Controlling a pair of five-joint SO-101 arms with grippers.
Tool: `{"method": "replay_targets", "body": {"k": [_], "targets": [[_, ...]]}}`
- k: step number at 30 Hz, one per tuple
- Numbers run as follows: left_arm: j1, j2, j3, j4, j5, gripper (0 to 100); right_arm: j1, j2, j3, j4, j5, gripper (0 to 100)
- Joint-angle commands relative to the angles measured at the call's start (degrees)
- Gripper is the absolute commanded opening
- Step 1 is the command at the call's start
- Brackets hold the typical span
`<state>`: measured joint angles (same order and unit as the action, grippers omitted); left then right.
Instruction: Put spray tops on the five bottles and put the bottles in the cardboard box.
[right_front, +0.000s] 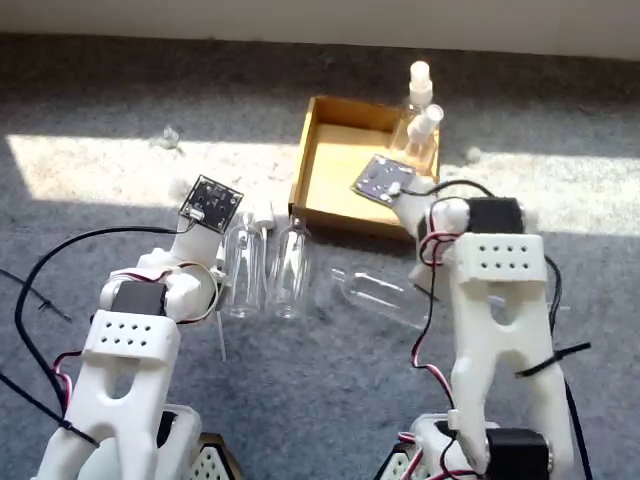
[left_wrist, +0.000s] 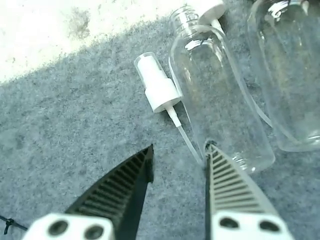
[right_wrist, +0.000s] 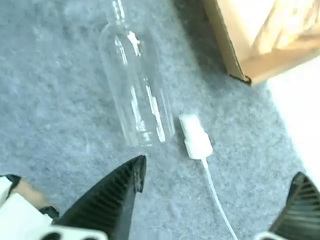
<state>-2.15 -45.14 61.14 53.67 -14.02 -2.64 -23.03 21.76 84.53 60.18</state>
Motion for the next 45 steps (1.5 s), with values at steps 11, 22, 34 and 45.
{"method": "replay_targets", "body": {"k": [11, 22, 34, 45], "targets": [[-0.31, 0.13, -0.31, -0.97, 0.53, 16, 12.88, 21.41, 4.18, -18.24, 11.08, 37.8], [-0.31, 0.13, 1.27, -3.87, 0.53, 16, 17.19, 30.2, 3.82, -23.87, 13.27, 24.9], [-0.31, 0.13, 1.63, -4.57, 0.53, 16, 23.34, 28.79, -2.59, -23.34, -3.34, 0.3], [-0.66, 0.04, 1.45, -4.57, 0.53, 16, 14.29, 1.63, -17.63, 3.3, -26.73, 0.3]]}}
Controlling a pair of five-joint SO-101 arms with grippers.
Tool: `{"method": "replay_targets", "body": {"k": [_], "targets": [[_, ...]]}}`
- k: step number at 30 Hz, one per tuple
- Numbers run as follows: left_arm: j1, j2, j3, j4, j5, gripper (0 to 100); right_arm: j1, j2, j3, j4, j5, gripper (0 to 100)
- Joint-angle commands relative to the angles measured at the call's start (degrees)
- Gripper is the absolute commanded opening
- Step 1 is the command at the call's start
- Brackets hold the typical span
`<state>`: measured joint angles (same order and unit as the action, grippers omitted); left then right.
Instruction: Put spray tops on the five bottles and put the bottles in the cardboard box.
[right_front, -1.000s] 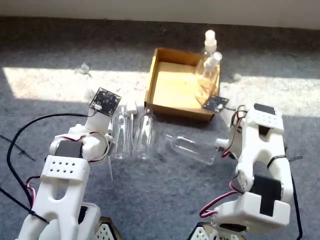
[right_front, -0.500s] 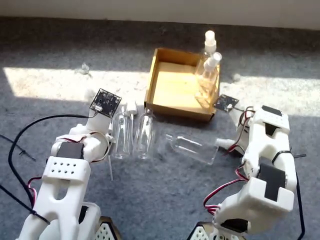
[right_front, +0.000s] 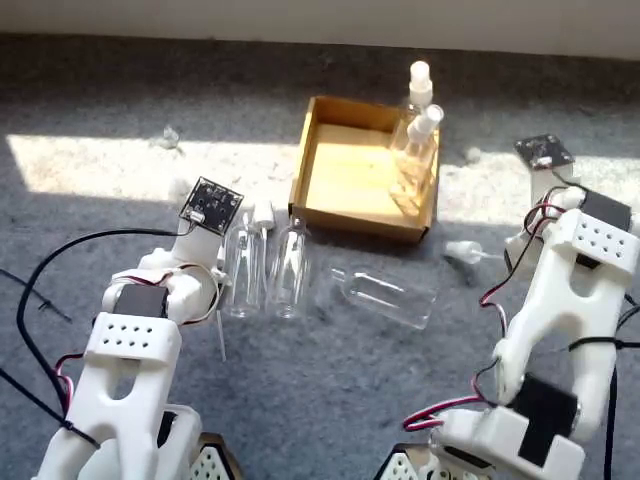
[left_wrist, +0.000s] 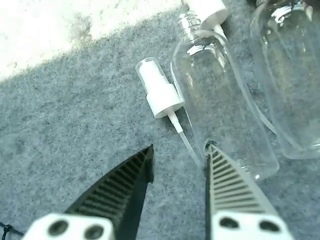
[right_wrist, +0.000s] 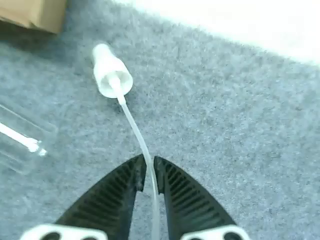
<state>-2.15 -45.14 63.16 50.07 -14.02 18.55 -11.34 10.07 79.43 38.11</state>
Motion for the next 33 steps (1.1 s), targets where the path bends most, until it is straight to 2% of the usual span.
{"method": "replay_targets", "body": {"k": [1, 4, 7, 10, 13, 16, 20, 22, 25, 28, 33], "targets": [[-0.66, 0.04, -0.57, -0.97, 0.53, 16, -11.12, -12.7, -6.73, 11.03, -5.71, 0.3], [-0.75, -0.13, -0.66, -0.97, 0.53, 16, -27.65, -17.63, -6.9, 15.69, -10.11, 0.3], [-1.71, -0.22, -0.75, -0.97, 0.53, 16, -40.84, -16.84, -0.75, 15.34, -16.53, 0.3], [-2.68, -0.13, -0.84, -1.05, 0.53, 16, -48.48, -14.11, 5.67, 9.71, -20.13, 0.3], [-2.68, -0.22, -0.84, -1.05, 0.53, 16, -51.03, -11.91, 9.19, 6.46, -21.89, 0.3], [-2.68, -0.22, -0.84, -1.05, 0.53, 16, -46.64, -11.74, 6.2, 8.31, -21.54, 0.3], [-2.59, -0.13, -0.84, -1.05, 0.53, 16, -30.99, -12.26, 0.48, 13.32, -18.99, 0.4], [-2.59, -0.13, -0.84, -1.05, 0.44, 16, -22.46, -11.65, -0.13, 13.14, -19.25, 0.9], [-2.51, -0.22, -0.84, -1.05, 0.35, 16, -13.49, -9.54, 0.66, 8.75, -19.16, 8.0], [-2.51, -0.13, -0.75, -1.05, 0.35, 16, -11.65, -4.26, 1.36, 4.09, -19.08, 15.8], [-2.51, 0.04, -0.75, -1.05, 0.53, 16, -11.74, 9.8, 0.84, -0.31, -19.08, 17.0]]}}
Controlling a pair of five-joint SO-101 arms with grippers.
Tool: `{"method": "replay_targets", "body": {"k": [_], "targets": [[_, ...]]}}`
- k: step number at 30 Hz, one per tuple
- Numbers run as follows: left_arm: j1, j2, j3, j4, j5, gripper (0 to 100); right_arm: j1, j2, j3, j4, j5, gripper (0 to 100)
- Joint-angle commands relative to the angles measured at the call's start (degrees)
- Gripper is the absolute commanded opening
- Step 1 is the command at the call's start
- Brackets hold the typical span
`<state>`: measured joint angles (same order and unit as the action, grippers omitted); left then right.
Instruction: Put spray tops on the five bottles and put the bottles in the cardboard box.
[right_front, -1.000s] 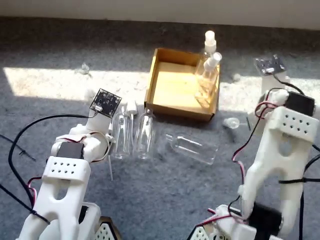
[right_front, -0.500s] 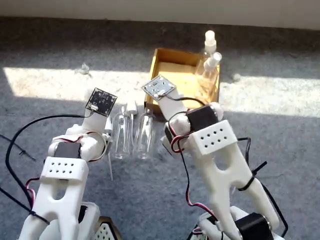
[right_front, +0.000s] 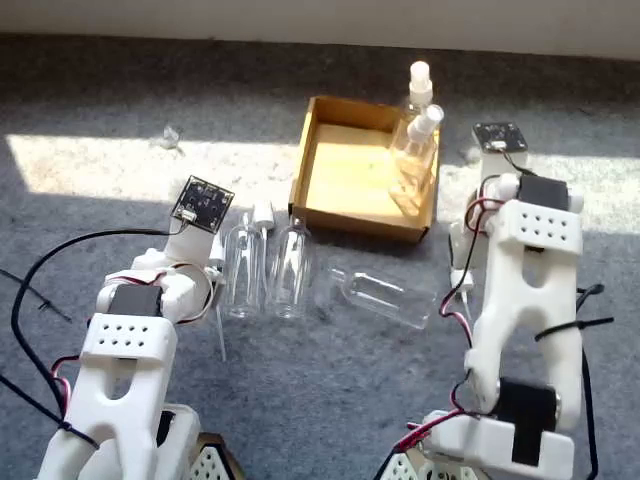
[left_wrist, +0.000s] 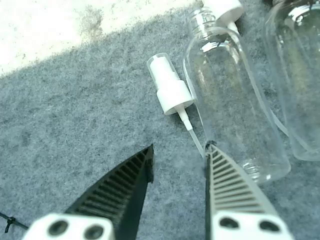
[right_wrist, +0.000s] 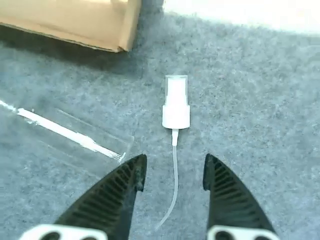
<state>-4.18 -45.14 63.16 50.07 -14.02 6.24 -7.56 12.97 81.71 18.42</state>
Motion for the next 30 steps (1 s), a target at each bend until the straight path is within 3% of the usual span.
{"method": "replay_targets", "body": {"k": [1, 18, 23, 30], "targets": [[-0.48, 0.04, -0.66, -1.05, 0.53, 16, 0.48, 8.66, -2.33, -3.74, 0.62, 17.0], [0.75, 0.13, -0.4, -1.05, 0.53, 16, 1.1, 32.92, -13.23, -9.89, 0.44, 14.6], [0.75, 0.13, -0.4, -1.05, 0.53, 16, 3.03, 32.92, -13.49, -9.71, 0.53, 1.2], [0.75, 0.13, -0.4, -1.05, 0.53, 16, 8.57, 25.1, -19.65, -3.3, 0.62, 0.3]]}}
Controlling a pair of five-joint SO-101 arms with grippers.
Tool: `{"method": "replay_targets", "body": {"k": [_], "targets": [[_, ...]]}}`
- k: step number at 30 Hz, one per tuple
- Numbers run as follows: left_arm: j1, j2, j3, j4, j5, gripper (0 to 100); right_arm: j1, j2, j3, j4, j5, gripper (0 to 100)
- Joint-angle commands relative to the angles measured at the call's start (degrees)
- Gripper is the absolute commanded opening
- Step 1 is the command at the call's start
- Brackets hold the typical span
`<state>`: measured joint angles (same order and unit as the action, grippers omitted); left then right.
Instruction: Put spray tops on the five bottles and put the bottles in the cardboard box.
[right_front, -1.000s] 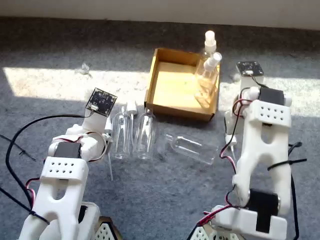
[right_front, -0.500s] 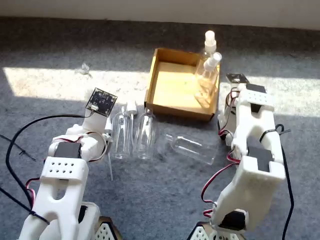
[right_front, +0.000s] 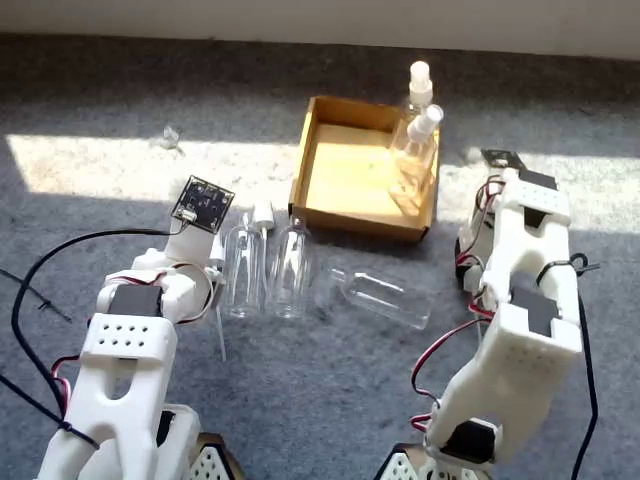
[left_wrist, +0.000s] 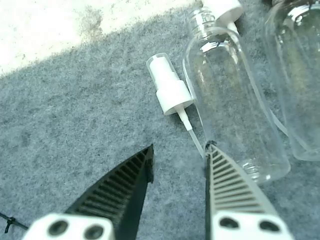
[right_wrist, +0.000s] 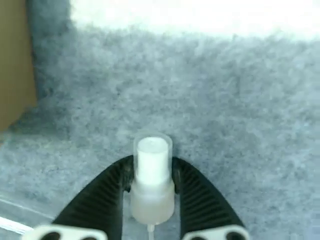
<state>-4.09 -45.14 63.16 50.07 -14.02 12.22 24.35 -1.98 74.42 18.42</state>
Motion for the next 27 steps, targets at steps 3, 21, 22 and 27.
{"method": "replay_targets", "body": {"k": [3, 21, 22, 27], "targets": [[0.66, 0.13, -0.4, -1.05, 0.53, 16, 2.95, -13.67, -8.13, 10.15, 0.62, 0.3], [0.31, 0.13, -0.48, -1.05, 0.26, 16, -45.32, -42.07, 6.81, 15.52, -9.76, 0.4], [0.22, 0.13, -0.48, -1.05, 0.26, 16, -46.9, -40.48, 9.63, 12.62, -10.55, 0.4], [0.22, 0.13, -0.48, -1.05, 0.26, 16, -49.8, -32.66, 20.0, 1.8, -13.8, 0.4]]}}
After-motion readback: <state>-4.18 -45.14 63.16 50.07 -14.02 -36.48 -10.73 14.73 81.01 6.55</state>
